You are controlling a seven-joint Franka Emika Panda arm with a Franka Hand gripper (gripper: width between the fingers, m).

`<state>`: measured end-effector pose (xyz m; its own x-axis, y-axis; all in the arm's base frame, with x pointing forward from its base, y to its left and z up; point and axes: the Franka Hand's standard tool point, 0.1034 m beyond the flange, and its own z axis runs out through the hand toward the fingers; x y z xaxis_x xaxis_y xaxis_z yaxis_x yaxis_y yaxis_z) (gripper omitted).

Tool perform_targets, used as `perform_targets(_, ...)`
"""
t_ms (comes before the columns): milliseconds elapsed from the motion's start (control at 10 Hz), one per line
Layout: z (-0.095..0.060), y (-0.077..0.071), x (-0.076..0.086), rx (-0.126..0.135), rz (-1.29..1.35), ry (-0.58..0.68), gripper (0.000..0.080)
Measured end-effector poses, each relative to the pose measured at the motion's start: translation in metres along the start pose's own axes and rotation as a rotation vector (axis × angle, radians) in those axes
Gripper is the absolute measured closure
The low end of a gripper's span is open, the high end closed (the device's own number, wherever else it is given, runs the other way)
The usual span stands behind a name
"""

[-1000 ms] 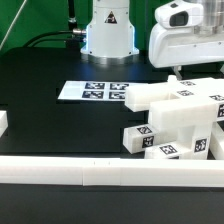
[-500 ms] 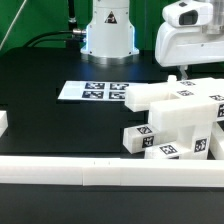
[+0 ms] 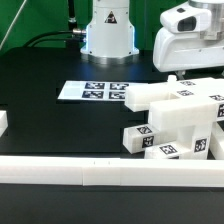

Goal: Assemble chair

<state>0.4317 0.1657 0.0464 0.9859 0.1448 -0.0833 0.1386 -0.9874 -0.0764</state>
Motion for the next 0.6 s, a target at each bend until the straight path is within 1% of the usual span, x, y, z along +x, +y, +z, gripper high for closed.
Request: perform_targets(600,0.0089,0.0002,-0.0041,-0.002,-0.001,-0.009,0.0151)
